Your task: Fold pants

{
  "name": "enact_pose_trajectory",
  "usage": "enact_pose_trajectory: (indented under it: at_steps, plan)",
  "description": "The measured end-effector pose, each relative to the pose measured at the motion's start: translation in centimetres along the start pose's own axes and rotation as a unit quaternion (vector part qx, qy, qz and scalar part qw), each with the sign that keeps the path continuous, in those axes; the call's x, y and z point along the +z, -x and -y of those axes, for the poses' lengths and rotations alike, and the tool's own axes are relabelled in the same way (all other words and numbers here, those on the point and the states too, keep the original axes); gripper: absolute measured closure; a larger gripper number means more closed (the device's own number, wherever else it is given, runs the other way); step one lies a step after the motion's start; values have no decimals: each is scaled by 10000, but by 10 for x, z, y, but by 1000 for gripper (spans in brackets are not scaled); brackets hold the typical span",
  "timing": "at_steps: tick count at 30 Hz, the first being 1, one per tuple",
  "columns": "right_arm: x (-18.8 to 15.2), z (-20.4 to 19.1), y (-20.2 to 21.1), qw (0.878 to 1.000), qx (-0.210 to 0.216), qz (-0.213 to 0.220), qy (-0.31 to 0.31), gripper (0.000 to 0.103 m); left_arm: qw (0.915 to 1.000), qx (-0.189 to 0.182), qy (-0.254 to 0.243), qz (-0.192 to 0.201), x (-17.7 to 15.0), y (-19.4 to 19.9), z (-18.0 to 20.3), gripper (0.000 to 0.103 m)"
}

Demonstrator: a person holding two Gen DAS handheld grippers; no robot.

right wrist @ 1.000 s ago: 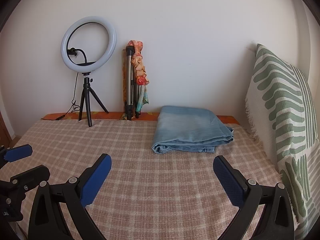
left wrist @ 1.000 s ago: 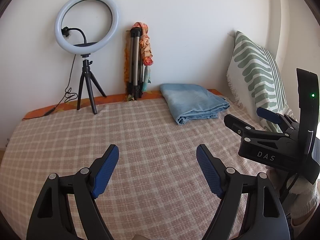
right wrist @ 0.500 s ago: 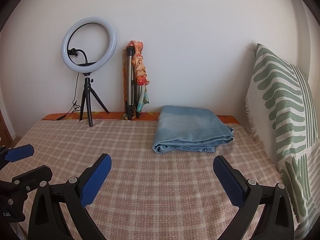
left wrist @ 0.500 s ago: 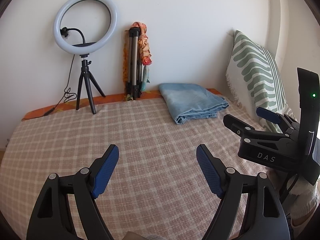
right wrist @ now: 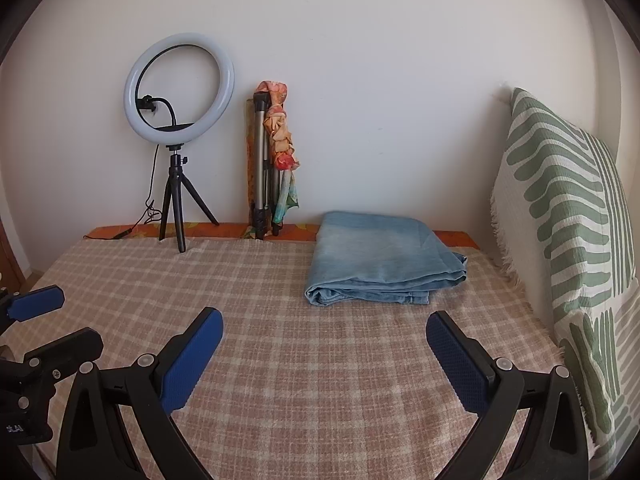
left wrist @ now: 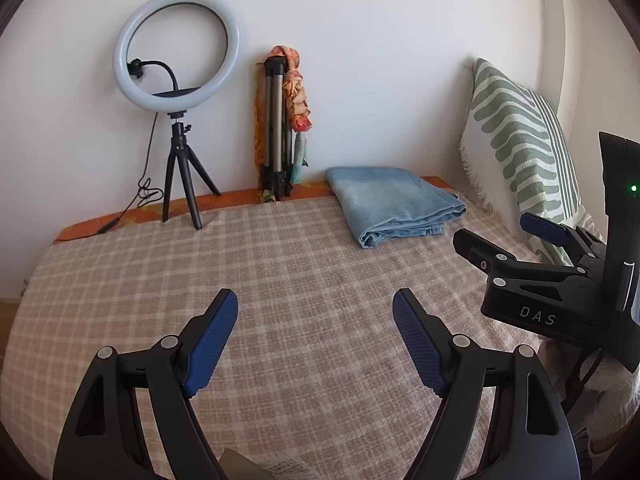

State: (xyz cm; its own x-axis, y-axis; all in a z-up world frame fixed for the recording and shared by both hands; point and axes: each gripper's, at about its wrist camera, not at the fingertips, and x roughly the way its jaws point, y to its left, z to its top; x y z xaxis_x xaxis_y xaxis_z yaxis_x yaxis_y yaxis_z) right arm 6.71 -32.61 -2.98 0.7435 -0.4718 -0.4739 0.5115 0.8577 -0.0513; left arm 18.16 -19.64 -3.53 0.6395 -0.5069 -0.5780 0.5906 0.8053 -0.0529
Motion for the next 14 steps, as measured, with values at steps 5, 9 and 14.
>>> enact_pose_trajectory:
  at_steps: [5,9,14]
  plan:
    - [0,0,0,10000,-4,-1,8,0,10000,71,-8,-1,0,0,0,23]
    - [-1,-1,0,10000,-6,0,7,0,10000,88,-4,17,-1,1,1,23]
    - [-1,-1,0,10000,-1,3,8,0,9999,116,-4,48,0,2,4,23]
